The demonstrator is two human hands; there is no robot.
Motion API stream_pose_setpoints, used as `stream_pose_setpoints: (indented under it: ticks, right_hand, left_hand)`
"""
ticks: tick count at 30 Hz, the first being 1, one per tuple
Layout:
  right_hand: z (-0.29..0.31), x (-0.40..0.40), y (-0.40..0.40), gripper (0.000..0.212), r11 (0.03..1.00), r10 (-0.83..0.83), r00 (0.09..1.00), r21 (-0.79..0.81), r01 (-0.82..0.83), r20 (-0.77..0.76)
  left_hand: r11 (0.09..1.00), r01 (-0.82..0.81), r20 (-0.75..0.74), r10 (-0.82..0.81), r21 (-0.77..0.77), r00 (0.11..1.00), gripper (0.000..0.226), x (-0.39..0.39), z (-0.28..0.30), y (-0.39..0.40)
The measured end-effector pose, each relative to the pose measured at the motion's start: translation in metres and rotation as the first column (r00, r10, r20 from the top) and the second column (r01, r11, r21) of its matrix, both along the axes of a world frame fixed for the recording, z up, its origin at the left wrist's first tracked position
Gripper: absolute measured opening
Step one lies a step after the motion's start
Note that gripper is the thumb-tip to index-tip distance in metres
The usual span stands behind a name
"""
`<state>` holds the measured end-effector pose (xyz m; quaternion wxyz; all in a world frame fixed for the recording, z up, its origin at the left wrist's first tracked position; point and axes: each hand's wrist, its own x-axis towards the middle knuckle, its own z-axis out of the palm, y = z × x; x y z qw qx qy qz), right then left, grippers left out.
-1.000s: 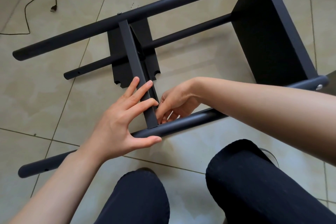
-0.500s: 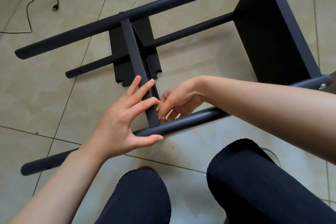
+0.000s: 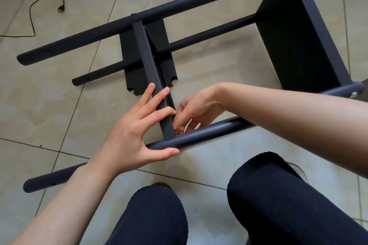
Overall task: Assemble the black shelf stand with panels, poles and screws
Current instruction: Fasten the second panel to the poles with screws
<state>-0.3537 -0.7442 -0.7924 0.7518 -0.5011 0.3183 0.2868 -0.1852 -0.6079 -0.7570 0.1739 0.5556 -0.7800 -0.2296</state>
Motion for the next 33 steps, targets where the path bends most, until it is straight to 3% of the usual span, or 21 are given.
stream_pose_setpoints:
  ticks: [12,18,33]
  right_hand:
    - [0.003,-0.001,-0.002,0.024,1.0,-0.002,1.0,0.021,0.002,0.021]
    - [0.001,0.0,0.002,0.031,1.0,-0.005,0.999,0.03,0.004,0.034]
    - [0.01,-0.002,0.008,0.02,0.995,0.005,0.999,-0.098,-0.001,0.042]
  left_hand:
    - [1.0,0.005,-0.002,-0.005,-0.009,1.0,0.066,0.0,-0.001,0.0]
    - [1.0,0.004,-0.001,-0.004,-0.01,1.0,0.065,0.0,-0.001,0.0]
    - [1.0,0.004,0.017,-0.004,-0.025,1.0,0.074,0.001,-0.002,0.0]
